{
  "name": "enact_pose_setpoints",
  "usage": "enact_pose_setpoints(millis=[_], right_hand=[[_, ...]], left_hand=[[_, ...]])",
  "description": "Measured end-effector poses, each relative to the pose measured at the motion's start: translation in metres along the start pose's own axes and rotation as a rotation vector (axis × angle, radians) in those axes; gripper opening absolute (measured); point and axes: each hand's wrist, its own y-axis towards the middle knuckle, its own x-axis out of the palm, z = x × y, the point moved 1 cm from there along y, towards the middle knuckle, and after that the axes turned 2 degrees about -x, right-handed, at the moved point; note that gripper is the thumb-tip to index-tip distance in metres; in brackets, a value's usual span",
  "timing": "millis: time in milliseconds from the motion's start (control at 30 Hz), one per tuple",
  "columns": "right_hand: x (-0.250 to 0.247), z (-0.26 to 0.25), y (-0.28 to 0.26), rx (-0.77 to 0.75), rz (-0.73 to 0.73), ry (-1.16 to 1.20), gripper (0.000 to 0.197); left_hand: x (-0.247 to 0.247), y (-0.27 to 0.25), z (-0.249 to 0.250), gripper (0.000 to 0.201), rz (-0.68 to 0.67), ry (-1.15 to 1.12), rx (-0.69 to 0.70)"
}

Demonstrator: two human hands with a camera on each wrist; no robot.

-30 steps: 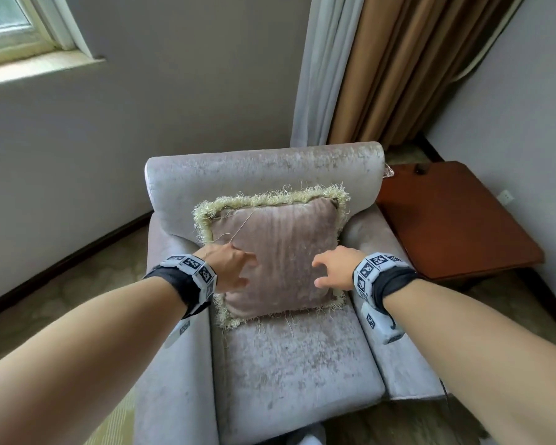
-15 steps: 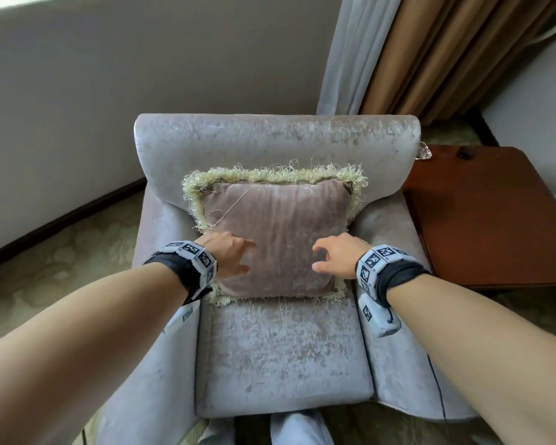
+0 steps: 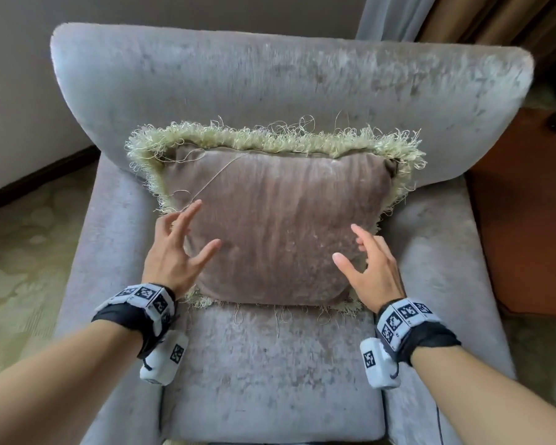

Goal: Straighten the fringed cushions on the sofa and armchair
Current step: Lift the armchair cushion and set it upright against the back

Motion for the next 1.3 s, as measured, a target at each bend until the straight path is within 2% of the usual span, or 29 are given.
enact_pose_setpoints(millis=[133, 267, 433, 600, 700, 800, 967, 1033, 1133, 1300], right_hand=[[0.039, 0.041, 0.025, -0.031, 0.23, 0.07, 0.084], [0.07, 0.064, 0.048, -0.065, 0.365, 0.135, 0.096], [0.094, 0.072, 0.072, -0.223, 0.44, 0.175, 0.102], [0.101, 0.07, 0.081, -0.291, 0.49, 0.196, 0.093], [0.094, 0.061, 0.079, -0.35, 0.537, 0.212, 0.093], [0.078, 0.046, 0.073, -0.399, 0.547, 0.19, 0.093], [0.029, 0.007, 0.078, -0.484, 0.547, 0.109, 0.089], [0.005, -0.012, 0.083, -0.522, 0.496, 0.038, 0.088], [-0.022, -0.037, 0.087, -0.553, 0.402, -0.042, 0.091], [-0.038, -0.079, 0.102, -0.685, 0.25, -0.109, 0.091]], left_hand=[[0.044, 0.022, -0.046, 0.09, 0.179, -0.135, -0.02], [0.079, 0.036, -0.072, 0.099, 0.238, -0.267, -0.009], [0.102, 0.059, -0.078, 0.103, 0.232, -0.43, -0.01], [0.111, 0.06, -0.076, 0.102, 0.264, -0.484, 0.016], [0.108, 0.05, -0.072, 0.109, 0.284, -0.489, 0.057], [0.101, 0.038, -0.063, 0.111, 0.305, -0.493, 0.03], [0.098, 0.022, -0.037, 0.107, 0.362, -0.576, -0.107], [0.102, 0.011, -0.028, 0.111, 0.382, -0.625, -0.163], [0.111, -0.008, -0.018, 0.106, 0.426, -0.672, -0.246], [0.12, -0.017, -0.007, 0.106, 0.492, -0.771, -0.364]])
